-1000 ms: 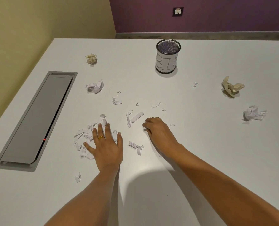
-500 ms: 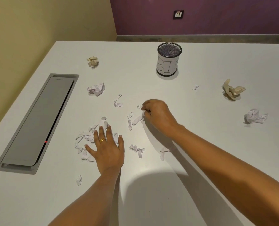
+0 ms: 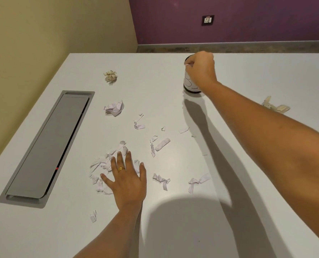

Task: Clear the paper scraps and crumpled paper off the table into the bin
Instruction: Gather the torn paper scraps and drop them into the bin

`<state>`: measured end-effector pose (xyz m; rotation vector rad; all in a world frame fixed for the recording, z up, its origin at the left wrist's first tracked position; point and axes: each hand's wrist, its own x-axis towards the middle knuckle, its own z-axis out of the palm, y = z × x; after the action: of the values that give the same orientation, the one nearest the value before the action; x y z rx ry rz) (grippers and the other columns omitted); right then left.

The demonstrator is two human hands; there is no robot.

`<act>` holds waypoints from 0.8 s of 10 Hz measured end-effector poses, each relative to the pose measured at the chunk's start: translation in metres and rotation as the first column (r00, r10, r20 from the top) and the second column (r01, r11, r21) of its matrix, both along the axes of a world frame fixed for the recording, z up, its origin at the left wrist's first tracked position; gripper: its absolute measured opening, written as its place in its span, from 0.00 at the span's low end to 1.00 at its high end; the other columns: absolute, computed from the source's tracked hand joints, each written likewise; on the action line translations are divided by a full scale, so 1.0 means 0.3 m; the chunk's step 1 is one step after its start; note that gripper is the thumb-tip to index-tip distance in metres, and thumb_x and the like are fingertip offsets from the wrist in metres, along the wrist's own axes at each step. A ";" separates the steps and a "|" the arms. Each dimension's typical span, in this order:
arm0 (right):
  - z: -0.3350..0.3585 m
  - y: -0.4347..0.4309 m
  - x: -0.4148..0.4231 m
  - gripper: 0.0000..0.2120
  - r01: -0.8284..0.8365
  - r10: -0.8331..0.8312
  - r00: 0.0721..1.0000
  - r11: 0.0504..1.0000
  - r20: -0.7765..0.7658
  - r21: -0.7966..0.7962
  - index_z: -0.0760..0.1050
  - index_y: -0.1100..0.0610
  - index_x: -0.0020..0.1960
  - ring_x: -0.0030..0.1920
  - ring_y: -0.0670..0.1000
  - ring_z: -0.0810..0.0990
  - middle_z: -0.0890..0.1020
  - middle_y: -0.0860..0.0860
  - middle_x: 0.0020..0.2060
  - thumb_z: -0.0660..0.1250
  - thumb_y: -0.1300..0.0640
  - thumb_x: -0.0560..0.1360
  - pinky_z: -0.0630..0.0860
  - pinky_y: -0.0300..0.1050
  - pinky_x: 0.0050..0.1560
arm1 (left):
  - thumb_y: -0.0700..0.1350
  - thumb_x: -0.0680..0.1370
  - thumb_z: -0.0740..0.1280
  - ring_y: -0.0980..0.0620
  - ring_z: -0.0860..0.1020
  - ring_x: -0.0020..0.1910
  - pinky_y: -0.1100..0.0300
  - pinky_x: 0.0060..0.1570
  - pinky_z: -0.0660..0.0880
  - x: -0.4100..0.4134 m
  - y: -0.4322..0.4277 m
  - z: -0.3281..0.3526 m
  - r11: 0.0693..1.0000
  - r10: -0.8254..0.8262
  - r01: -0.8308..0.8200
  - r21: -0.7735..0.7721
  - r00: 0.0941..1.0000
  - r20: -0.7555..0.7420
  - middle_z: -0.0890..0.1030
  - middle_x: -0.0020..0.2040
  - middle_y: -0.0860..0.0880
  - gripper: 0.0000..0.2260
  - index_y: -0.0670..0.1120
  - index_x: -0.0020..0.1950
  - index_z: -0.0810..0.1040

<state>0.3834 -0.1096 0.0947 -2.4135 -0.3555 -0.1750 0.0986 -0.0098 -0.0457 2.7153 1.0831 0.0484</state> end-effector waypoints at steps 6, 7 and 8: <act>-0.032 -0.041 0.109 0.14 0.218 -0.203 0.975 0.957 -0.093 0.192 0.79 0.60 0.57 0.61 0.54 0.75 0.77 0.57 0.60 0.58 0.68 0.77 0.71 0.36 0.57 | 0.57 0.78 0.51 0.49 0.52 0.76 0.34 0.70 0.49 -0.003 -0.001 -0.007 1.000 0.015 -0.015 -0.015 1.000 0.009 0.57 0.77 0.48 0.25 0.52 0.74 0.54; -0.047 -0.044 0.072 0.14 0.173 -0.161 0.984 0.961 -0.070 0.217 0.80 0.62 0.55 0.57 0.55 0.78 0.81 0.57 0.57 0.58 0.68 0.76 0.73 0.36 0.56 | 0.57 0.78 0.51 0.49 0.52 0.77 0.34 0.70 0.49 -0.001 -0.003 -0.004 1.000 0.013 -0.013 -0.018 1.000 0.008 0.57 0.77 0.48 0.25 0.52 0.74 0.54; -0.068 -0.050 0.017 0.15 0.127 -0.113 0.991 0.962 -0.074 0.241 0.80 0.62 0.54 0.55 0.54 0.80 0.82 0.56 0.54 0.57 0.68 0.75 0.72 0.35 0.55 | 0.57 0.79 0.51 0.48 0.51 0.77 0.34 0.70 0.48 -0.001 -0.004 -0.002 1.000 0.009 -0.009 -0.021 1.000 0.011 0.57 0.77 0.48 0.25 0.52 0.74 0.55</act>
<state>0.3886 -0.1246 0.0742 -2.1900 -0.1498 -0.1892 0.0983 -0.0110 -0.0463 2.6884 1.0871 0.0531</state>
